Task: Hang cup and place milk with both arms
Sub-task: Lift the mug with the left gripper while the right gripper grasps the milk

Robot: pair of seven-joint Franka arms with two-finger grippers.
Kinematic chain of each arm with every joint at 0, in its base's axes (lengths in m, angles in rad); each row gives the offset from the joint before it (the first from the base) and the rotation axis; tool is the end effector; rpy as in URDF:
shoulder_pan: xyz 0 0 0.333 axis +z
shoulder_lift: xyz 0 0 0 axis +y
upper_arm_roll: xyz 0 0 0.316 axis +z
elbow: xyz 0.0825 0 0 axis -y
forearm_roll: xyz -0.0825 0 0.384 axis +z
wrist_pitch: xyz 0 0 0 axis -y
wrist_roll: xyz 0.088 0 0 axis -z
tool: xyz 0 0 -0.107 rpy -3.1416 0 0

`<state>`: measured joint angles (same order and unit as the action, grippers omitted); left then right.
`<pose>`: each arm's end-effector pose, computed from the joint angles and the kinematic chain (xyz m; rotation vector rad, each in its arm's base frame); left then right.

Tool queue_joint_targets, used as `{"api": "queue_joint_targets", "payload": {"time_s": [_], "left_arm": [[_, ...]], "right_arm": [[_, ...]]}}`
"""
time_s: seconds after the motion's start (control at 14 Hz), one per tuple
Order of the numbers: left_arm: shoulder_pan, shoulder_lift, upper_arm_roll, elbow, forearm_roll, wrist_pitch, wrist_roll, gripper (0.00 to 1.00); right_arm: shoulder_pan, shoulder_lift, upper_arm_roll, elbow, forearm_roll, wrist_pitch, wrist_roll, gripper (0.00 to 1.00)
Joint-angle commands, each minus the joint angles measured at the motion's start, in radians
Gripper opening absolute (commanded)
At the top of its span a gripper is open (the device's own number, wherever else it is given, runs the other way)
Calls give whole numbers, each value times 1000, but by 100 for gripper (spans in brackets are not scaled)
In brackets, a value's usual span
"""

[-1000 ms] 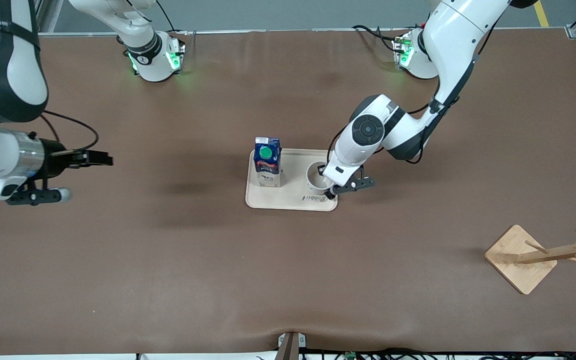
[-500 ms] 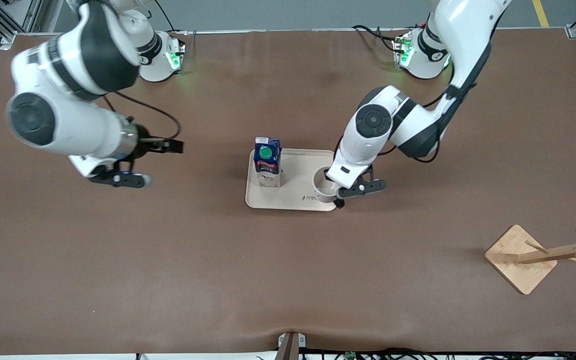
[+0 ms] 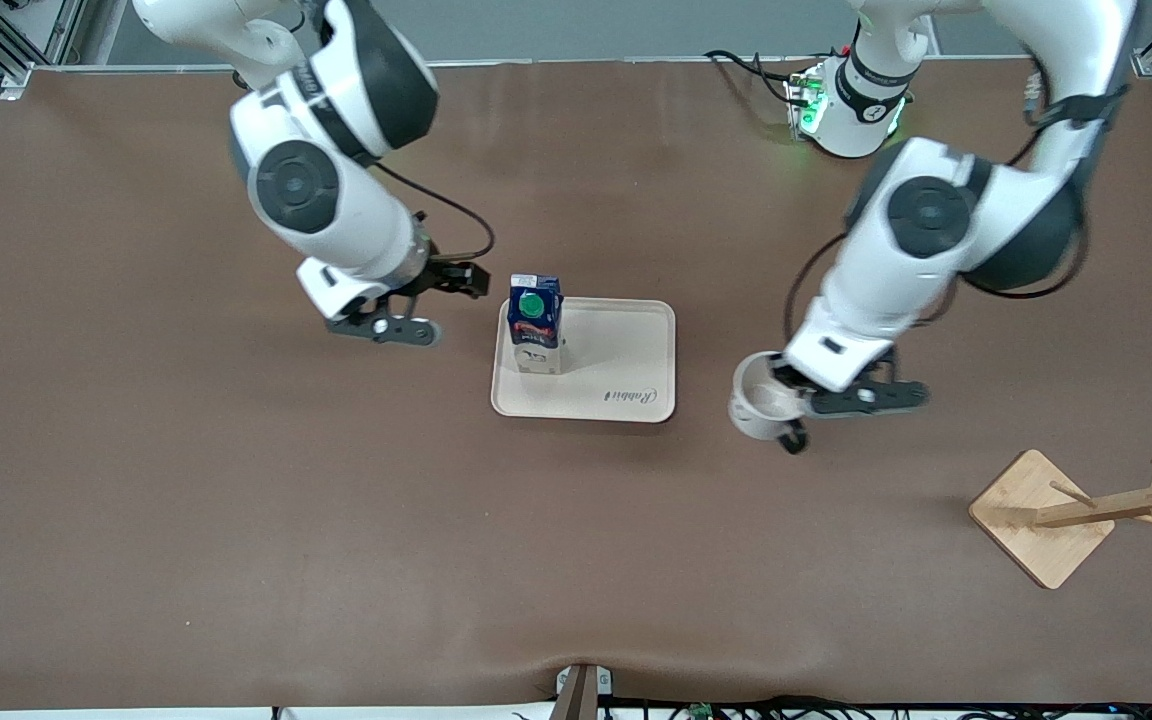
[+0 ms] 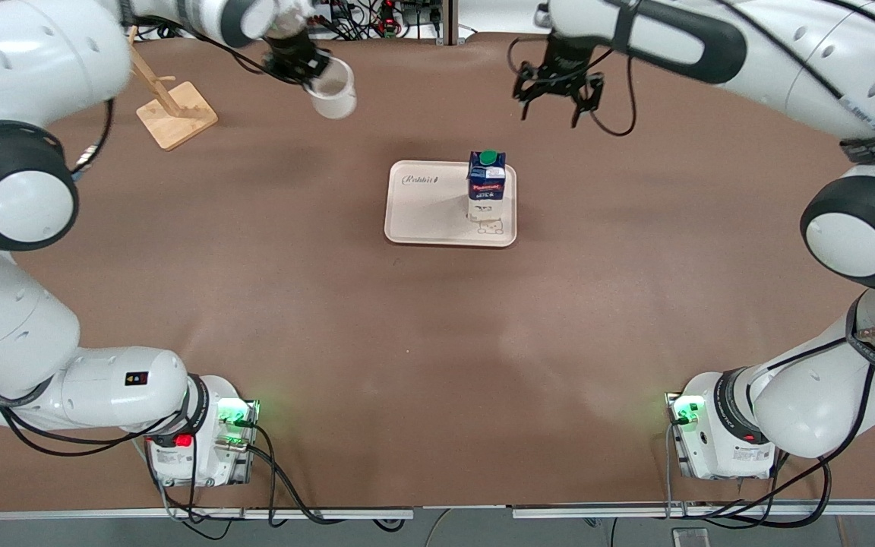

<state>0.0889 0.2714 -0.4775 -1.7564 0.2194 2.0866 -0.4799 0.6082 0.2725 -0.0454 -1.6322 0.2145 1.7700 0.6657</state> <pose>0.6018 -0.2105 0.4358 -3.1094 -0.0190 -0.1788 0.5197 0.3528 0.4512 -3.0313 0.2412 0.3383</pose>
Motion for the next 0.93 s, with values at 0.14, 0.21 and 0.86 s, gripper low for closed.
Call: {"api": "queue_joint_targets", "payload": {"time_s": [0.14,0.21,0.86], "left_arm": [[130,-46,-3,128,14,-195,341,0],[156,-46,0,150,14,-222,441,0],[420,-44,-1,199,-5,-226,1116,0]], "right_arm": [[113,53,-11,-14,11,158,91,100],[126,71,-11,-14,11,184,91,100],[176,122,-14,-26,-58,235,89,100]]}}
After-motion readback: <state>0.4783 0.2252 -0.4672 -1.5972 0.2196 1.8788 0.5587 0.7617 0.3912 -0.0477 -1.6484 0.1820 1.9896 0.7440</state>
